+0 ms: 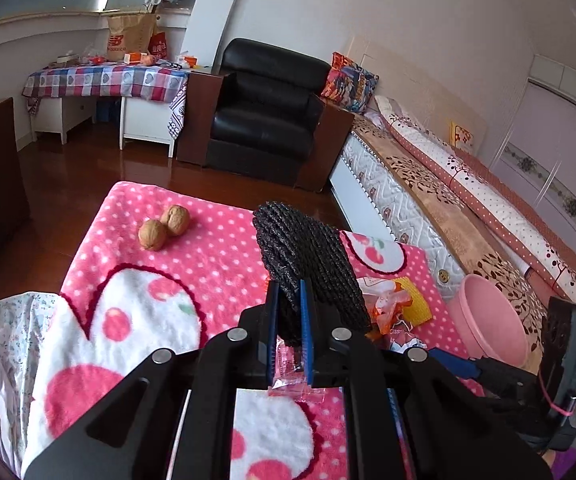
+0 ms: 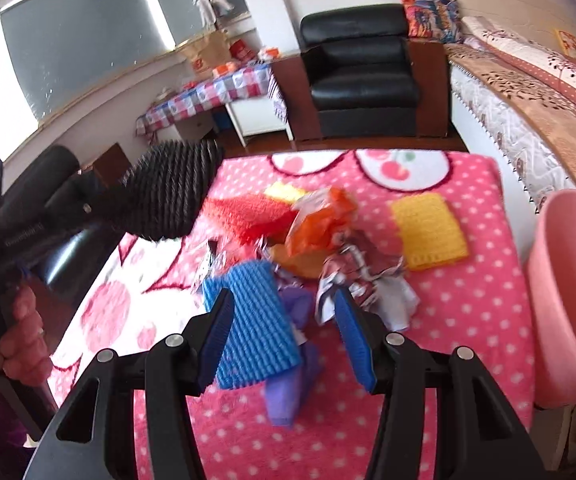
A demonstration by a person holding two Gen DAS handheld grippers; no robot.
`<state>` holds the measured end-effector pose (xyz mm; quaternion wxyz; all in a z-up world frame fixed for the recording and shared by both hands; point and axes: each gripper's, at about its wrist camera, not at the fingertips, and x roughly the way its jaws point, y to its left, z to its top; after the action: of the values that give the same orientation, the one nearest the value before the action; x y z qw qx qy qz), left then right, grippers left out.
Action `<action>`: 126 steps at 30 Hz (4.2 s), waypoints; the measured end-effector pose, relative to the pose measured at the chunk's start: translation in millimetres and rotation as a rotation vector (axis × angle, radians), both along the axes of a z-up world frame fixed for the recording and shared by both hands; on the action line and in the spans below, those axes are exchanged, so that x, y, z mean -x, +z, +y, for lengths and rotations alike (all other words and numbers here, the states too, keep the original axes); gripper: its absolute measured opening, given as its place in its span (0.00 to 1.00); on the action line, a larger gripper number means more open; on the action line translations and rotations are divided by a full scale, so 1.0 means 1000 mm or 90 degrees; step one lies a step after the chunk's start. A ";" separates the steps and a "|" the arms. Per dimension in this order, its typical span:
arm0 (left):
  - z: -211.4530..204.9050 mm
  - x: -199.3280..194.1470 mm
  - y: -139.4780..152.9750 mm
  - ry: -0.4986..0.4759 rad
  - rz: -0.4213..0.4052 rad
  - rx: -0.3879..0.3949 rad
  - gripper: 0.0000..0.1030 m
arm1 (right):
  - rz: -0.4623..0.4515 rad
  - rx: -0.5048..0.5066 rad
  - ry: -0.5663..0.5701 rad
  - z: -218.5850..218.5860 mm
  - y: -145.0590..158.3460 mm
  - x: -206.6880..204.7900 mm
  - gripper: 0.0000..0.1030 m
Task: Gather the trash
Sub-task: 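Grasp the black knitted pad with the left tool while the right grasps the blue sponge, then carry both items over the pink bucket and open both tools to drop them, then move both open tools back over the blanket, then grasp the clear plastic wrapper with the left tool while the right grasps crumpled foil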
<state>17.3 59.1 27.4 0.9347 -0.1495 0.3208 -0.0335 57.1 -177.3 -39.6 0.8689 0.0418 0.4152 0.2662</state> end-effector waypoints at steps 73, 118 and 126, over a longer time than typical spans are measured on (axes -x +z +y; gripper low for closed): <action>-0.313 -0.073 -0.030 -0.340 0.033 -0.038 0.40 | -0.059 -0.041 -0.451 -0.286 0.004 0.013 0.43; -0.083 -0.005 -0.065 -0.063 0.078 -0.064 0.40 | -0.025 -0.014 -0.124 -0.085 0.005 0.043 0.52; -0.070 -0.010 -0.077 -0.047 0.114 -0.056 0.02 | -0.004 -0.024 -0.106 -0.070 0.008 0.008 0.54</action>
<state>27.4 -11.3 -49.8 0.9060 -0.0992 0.4096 -0.0400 49.6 -247.1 -31.9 0.8885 0.0919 0.4022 0.2011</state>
